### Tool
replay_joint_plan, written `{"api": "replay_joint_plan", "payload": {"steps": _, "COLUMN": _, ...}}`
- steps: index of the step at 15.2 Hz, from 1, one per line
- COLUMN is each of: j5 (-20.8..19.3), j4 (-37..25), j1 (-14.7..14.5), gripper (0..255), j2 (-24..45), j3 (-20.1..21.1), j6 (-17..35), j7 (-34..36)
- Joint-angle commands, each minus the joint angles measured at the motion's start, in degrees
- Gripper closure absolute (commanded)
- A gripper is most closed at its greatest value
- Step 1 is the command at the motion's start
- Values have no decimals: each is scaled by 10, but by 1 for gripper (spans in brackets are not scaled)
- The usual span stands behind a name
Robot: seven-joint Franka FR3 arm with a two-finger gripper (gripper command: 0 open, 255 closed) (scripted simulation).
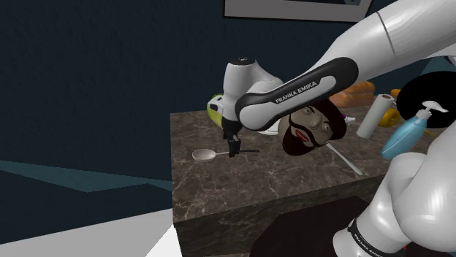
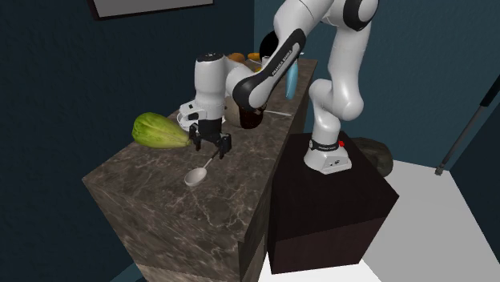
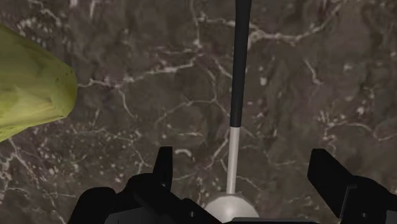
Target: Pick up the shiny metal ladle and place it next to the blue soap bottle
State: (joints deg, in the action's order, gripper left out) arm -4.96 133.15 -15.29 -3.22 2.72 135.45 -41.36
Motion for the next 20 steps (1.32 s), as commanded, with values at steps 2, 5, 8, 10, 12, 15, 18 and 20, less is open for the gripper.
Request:
{"api": "replay_joint_plan", "payload": {"steps": 2, "j5": -3, "j4": 6, "j1": 0, "gripper": 0, "j2": 17, "j3": 0, "j6": 24, "j7": 0}}
{"api": "replay_joint_plan", "payload": {"steps": 5, "j5": -7, "j4": 12, "j1": 1, "gripper": 0, "j2": 38, "j3": -1, "j6": 51, "j7": 3}}
{"api": "replay_joint_plan", "payload": {"steps": 8, "j5": -7, "j4": 12, "j1": 1, "gripper": 0, "j2": 38, "j3": -1, "j6": 51, "j7": 3}}
{"api": "replay_joint_plan", "payload": {"steps": 10, "j5": -7, "j4": 12, "j1": 1, "gripper": 0, "j2": 38, "j3": -1, "j6": 51, "j7": 3}}
{"api": "replay_joint_plan", "payload": {"steps": 12, "j5": -7, "j4": 12, "j1": 1, "gripper": 0, "j2": 38, "j3": -1, "j6": 51, "j7": 3}}
{"api": "replay_joint_plan", "payload": {"steps": 15, "j5": -7, "j4": 12, "j1": 1, "gripper": 255, "j2": 38, "j3": -1, "j6": 51, "j7": 3}}
{"api": "replay_joint_plan", "payload": {"steps": 18, "j5": -7, "j4": 12, "j1": 1, "gripper": 255, "j2": 38, "j3": -1, "j6": 51, "j7": 3}}
{"api": "replay_joint_plan", "payload": {"steps": 20, "j5": -7, "j4": 12, "j1": 1, "gripper": 255, "j2": 38, "j3": -1, "j6": 51, "j7": 3}}
